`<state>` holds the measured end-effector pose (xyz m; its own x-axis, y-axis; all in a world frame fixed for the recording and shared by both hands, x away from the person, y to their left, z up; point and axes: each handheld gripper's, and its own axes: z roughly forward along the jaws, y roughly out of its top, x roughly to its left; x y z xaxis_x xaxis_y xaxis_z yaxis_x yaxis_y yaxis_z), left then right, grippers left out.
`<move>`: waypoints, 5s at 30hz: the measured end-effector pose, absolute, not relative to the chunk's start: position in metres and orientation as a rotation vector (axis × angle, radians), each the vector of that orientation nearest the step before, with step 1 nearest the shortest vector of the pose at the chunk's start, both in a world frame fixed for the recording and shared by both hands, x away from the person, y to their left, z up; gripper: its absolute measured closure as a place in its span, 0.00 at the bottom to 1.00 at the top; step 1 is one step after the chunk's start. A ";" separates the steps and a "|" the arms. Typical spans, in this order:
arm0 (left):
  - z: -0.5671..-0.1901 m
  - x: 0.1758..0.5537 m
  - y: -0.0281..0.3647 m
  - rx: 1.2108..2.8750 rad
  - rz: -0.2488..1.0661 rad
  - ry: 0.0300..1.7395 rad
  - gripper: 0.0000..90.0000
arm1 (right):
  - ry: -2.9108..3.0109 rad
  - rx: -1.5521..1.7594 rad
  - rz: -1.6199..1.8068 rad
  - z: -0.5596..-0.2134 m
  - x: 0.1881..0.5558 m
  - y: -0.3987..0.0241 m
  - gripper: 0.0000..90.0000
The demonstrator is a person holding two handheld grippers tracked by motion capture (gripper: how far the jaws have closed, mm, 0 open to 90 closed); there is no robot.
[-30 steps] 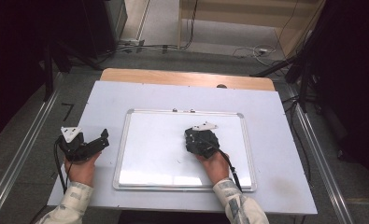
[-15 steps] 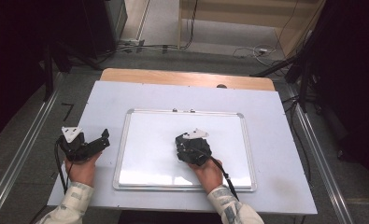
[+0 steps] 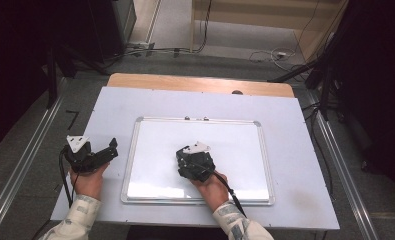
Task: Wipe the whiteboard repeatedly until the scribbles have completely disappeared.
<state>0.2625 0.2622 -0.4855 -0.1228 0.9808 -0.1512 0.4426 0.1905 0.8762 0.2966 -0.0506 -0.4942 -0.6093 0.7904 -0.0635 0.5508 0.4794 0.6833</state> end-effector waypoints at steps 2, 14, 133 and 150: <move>-0.485 0.262 0.262 1.360 0.875 1.690 0.01 | 2.359 1.132 0.893 -0.494 0.296 -0.049 0.43; -0.485 0.261 0.265 1.354 0.871 1.692 0.01 | 2.390 1.083 0.907 -0.494 0.304 -0.036 0.43; -0.487 0.260 0.270 1.339 0.868 1.708 0.01 | 2.174 1.347 0.972 -0.466 0.355 -0.130 0.43; -0.486 0.260 0.270 1.340 0.868 1.709 0.01 | 2.112 1.369 0.925 -0.455 0.354 -0.157 0.43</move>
